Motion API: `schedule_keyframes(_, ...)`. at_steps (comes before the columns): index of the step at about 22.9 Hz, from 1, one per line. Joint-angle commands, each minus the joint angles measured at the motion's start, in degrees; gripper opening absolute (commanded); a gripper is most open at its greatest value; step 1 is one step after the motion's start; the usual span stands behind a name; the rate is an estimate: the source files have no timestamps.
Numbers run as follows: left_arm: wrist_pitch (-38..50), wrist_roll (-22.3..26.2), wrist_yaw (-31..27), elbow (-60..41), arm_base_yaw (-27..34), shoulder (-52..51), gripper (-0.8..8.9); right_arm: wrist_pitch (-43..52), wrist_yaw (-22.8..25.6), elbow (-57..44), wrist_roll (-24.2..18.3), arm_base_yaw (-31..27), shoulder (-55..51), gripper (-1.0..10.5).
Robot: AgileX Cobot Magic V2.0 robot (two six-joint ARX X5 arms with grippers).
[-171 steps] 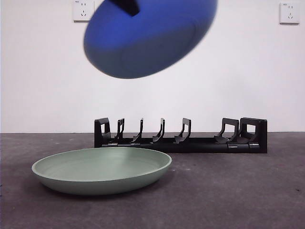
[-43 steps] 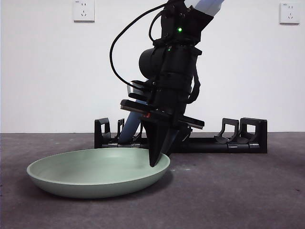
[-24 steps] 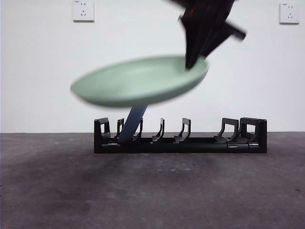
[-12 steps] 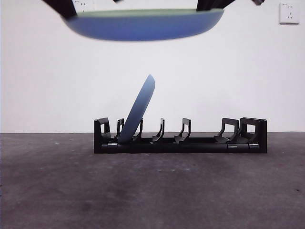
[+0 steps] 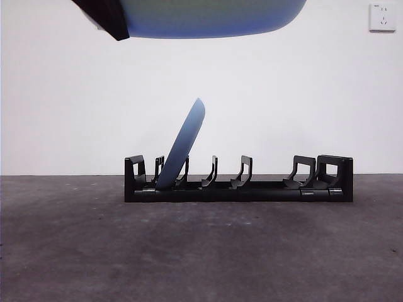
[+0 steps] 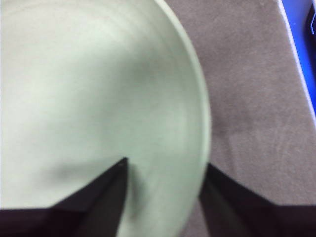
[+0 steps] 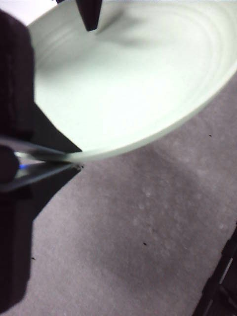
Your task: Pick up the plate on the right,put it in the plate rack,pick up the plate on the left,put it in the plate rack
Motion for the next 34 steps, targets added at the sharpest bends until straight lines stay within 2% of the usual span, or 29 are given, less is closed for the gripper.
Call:
schedule_keyframes(1,0.5,0.0,-0.1,0.1,-0.2,0.0,0.79,0.3,-2.5,0.0,0.3,-0.1,-0.7,-0.2)
schedule_keyframes(3,0.0,-0.1,-0.1,0.1,-0.2,0.0,0.28,0.4,-2.6,0.0,0.7,-0.1,-0.9,-0.2)
schedule_keyframes(8,-1.4,-0.2,4.3,0.1,-0.2,0.0,0.17,0.3,-2.5,0.0,0.7,-0.9,-1.0,-0.2)
schedule_keyframes(9,-1.5,-0.4,4.7,0.1,-0.2,0.0,-0.09,0.2,-2.5,0.0,0.7,-1.0,-1.0,-0.2)
schedule_keyframes(18,-1.8,-2.1,5.9,0.1,-0.2,0.0,-0.08,0.4,-2.3,0.0,0.6,-1.7,-1.0,-0.1)
schedule_keyframes(21,-1.7,-2.1,6.0,0.1,-0.2,0.0,-0.08,0.4,-2.2,0.0,-0.2,-1.7,-1.0,0.3)
schedule_keyframes(24,-1.6,-2.7,7.9,0.1,-0.2,0.0,-0.08,0.9,-2.2,0.0,-0.4,-2.0,-1.5,2.2)
schedule_keyframes(26,-1.2,-3.0,9.2,0.1,-0.2,0.0,-0.08,1.6,-2.0,0.0,-0.4,-2.4,-2.1,3.0)
schedule_keyframes(31,2.0,-3.6,11.3,0.1,-0.1,0.0,-0.08,4.1,-1.7,0.0,-0.4,-3.6,-5.6,3.2)
schedule_keyframes(34,7.4,-5.9,15.4,0.1,0.8,0.0,-0.08,5.2,1.3,0.2,-0.4,-4.3,-10.0,3.2)
